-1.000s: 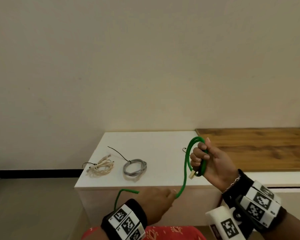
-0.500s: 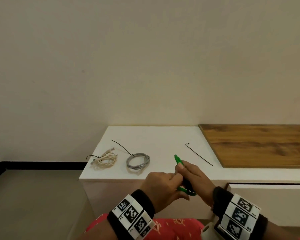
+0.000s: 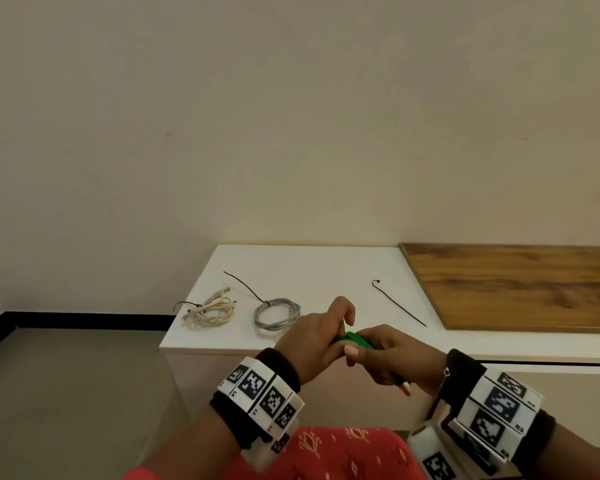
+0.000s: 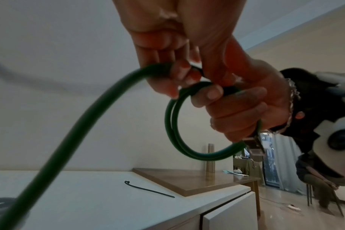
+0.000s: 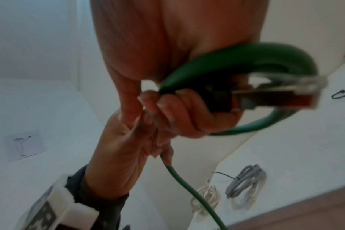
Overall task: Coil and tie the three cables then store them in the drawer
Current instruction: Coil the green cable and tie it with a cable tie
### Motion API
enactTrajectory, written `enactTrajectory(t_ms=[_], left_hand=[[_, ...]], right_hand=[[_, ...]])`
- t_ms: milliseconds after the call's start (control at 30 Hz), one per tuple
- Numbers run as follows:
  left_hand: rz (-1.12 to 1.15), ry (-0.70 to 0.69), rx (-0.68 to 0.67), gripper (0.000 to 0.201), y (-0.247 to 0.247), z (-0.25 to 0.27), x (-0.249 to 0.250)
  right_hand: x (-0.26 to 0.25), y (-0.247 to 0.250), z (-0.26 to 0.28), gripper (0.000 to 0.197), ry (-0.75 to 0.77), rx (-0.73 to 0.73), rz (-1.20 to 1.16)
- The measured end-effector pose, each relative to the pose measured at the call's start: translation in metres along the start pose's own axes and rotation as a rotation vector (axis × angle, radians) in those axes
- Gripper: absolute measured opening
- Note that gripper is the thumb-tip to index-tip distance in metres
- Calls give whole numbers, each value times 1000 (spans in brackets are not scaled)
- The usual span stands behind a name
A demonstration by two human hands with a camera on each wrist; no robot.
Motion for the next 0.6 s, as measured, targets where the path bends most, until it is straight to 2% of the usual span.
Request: enactTrajectory(t_ms=[133, 233, 333, 433, 600], left_hand=[[88, -28, -36, 14, -4, -3, -11], [206, -17, 6, 15, -3, -2, -23], [253, 10, 31, 29, -3, 1, -36], [275, 37, 40, 25, -8, 2, -45], [251, 150, 21, 21, -22, 6, -61]], right_hand=[[-4, 12, 4, 31, -62, -52, 14], [-8, 26, 9, 37, -51, -86, -153], [-15, 39, 15, 38, -55, -78, -260], [-19, 45, 18, 37, -41, -115, -378], [-27, 58, 23, 41, 15, -213, -714]])
Point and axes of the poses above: each hand's wrist, its own z-axis away from the middle knuckle, its own y-axis out of the back of the hand, x = y × z, the point moved 2 cm from there along -z, towards the middle knuckle, and after that the axes turned 1 degree about y, right-handed, at the moved point
